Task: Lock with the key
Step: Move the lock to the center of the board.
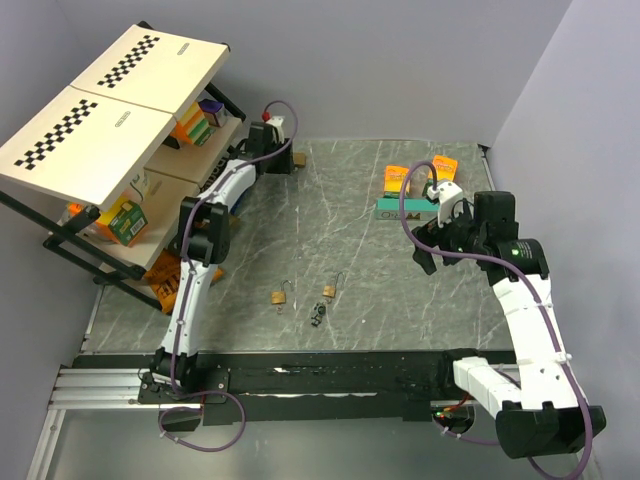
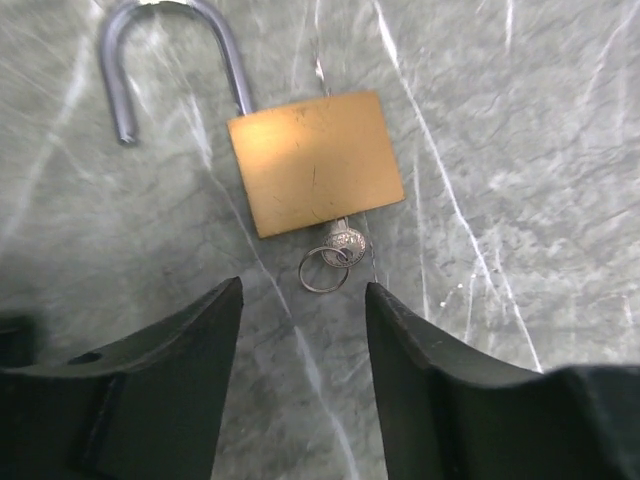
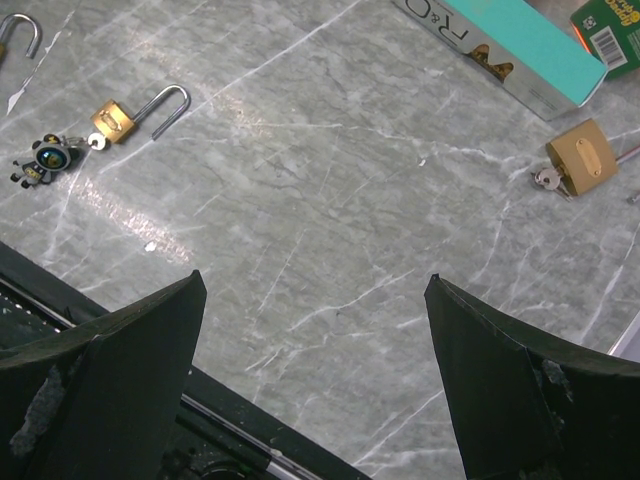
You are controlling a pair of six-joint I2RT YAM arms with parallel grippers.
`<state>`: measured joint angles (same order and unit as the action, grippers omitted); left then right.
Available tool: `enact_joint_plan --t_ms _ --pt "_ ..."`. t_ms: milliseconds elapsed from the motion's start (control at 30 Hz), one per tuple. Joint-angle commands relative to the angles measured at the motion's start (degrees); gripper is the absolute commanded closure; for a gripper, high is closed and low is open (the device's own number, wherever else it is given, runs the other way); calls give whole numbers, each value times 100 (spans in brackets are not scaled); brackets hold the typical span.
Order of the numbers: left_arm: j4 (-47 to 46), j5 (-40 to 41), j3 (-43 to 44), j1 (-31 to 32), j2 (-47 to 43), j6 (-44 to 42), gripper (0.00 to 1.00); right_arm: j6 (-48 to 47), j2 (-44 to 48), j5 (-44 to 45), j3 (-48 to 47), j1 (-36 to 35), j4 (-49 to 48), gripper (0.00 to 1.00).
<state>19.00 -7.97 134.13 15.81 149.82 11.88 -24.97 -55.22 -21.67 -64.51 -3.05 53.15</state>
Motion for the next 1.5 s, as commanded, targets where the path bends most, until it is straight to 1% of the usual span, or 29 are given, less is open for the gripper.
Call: enact_joint_plan --t_ms 0,67,100,167,267,300,400,467,500,533,567,600,633,667,800,1033,1100,1267,1333,1467 --pt "-213 -29 430 45 275 306 45 19 -68 66 -220 33 -103 0" --pt "-213 -99 465 45 372 385 47 10 -94 84 -255 32 -103 0" --pt "-239 -126 439 45 373 429 50 1 -120 93 -272 41 -94 0" --pt "-353 -222 387 45 416 464 53 1 -164 119 -290 41 -85 0" --pt "-354 -284 500 45 539 499 61 -25 -208 128 -316 33 -94 0" --pt "-345 -354 518 45 566 508 66 -25 -217 137 -317 41 -76 0" --pt "-388 -530 536 45 584 491 74 -43 -261 163 -325 33 -85 0" --pt "-406 -566 518 88 566 421 78 -52 -305 163 -343 41 -94 0" --pt "-398 -566 509 97 557 360 83 -52 -322 155 -334 33 -94 0" --pt "-398 -566 483 115 522 333 86 -60 -331 154 -334 41 -94 0" --pt "-389 -566 413 141 505 280 88 -60 -340 163 -351 33 -103 0" --pt "-389 -574 360 150 470 271 94 -69 -331 163 -352 41 -103 0" --pt "-389 -601 212 150 400 262 98 -69 -331 172 -352 33 -103 0" --pt "-389 -627 132 159 364 245 99 -78 -331 172 -352 41 -94 0" --pt "-371 -829 -395 176 83 174 99 -69 -279 181 -299 32 -103 0" --pt "-406 -1198 -1633 291 -645 -54 99 -52 -182 154 -211 33 -111 0" --pt "-398 -1329 -1871 370 -796 -186 99 -60 -147 146 -194 33 -111 0" --pt "-441 -1559 -2838 545 -1420 -379 99 -60 -50 137 -158 41 -94 0" --pt "-389 -1629 -3197 581 -1674 -432 99 -52 -6 128 -132 41 -85 0" --pt "-126 -1629 -3594 581 -1991 -537 99 -43 73 111 -71 32 -94 0"
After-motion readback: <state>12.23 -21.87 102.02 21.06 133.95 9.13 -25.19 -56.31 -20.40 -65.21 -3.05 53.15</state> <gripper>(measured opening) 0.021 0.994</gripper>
